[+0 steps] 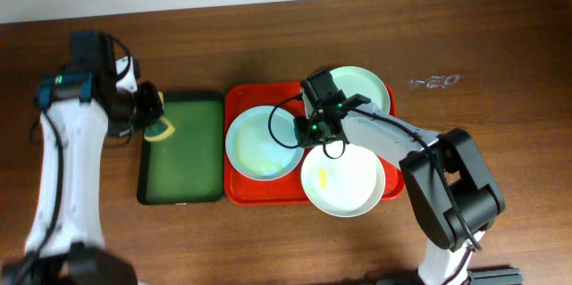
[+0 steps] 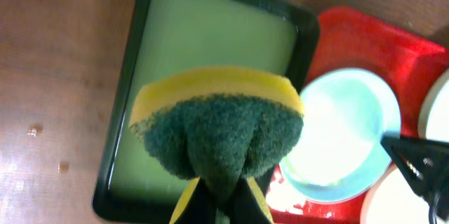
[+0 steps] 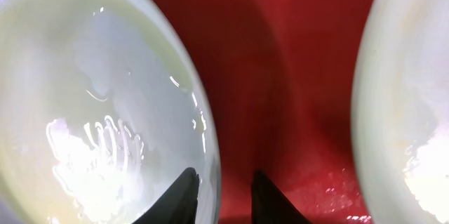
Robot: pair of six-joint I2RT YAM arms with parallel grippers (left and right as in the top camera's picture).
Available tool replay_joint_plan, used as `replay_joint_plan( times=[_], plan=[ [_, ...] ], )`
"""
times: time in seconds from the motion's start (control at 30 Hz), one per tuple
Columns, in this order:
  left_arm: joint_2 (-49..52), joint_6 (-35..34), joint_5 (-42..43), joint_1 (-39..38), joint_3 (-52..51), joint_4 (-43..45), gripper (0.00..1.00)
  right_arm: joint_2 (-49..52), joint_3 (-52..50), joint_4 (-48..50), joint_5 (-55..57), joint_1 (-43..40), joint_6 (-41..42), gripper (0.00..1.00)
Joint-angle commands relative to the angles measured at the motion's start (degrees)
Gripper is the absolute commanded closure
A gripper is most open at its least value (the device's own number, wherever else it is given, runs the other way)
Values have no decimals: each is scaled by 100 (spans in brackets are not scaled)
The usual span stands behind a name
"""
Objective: Clean dirty plates on tray and stack at the side
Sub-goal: 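Lift the sponge back over the green tray with the left gripper, then lift the light blue plate with the right gripper and carry it right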
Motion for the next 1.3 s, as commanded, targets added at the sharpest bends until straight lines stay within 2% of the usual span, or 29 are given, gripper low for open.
replay_joint_plan(
  times=[0.0, 0.03, 0.1, 0.23, 0.43, 0.53, 0.6, 0.77, 0.9, 0.93, 1.0, 1.03, 1.07, 1.2, 1.27],
  plan=[
    [-721, -275, -157, -28, -1740, 1451, 100, 31, -28, 2, 9, 59, -13, 76],
    [-693, -273, -157, -28, -2074, 1847, 100, 31, -28, 2, 9, 59, -13, 79],
    [-651, -273, -155, -33, -2756, 2739, 100, 31, -28, 0, 9, 59, 66, 96],
    [-654, -269, -249, -33, -2850, 3012, 100, -4, 131, -201, 11, 42, 120, 96],
    [-654, -269, -629, -33, -2850, 2964, 100, -46, 2035, -2291, 223, -11, 92, 96],
    [-654, -269, -629, -33, -2850, 2951, 99, -46, 2796, -2857, 225, -105, 90, 96],
    [-654, -269, -669, -33, -2850, 2951, 100, -46, 2966, -2765, 227, -35, 151, 96],
    [-654, -269, -669, -33, -2850, 2883, 100, 138, 2964, -1641, 737, 570, 909, 96],
    [-654, -269, -669, -33, -2850, 2881, 100, 378, 2964, -723, 2695, 1484, 907, 96],
    [-654, -269, -669, -33, -2850, 2879, 100, 378, 2964, -562, 2933, 1674, 636, 96],
    [-654, -269, -669, -33, -2850, 2865, 100, 378, 2964, -221, 4120, 2076, 0, 96],
    [-654, -269, -669, -33, -2850, 2865, 100, 378, 2964, 7, 4621, 2249, -514, 96],
    [-654, -269, -669, -33, -2850, 2863, 100, 378, 2964, 341, 5115, 2433, -1480, 96],
    [-654, -271, -669, -33, -2850, 2868, 100, 372, 2966, 1259, 6081, 2570, -3259, 96],
    [-654, -271, -667, -33, -2850, 2865, 100, 372, 2966, 1700, 6166, 2570, -3523, 96]
  ],
)
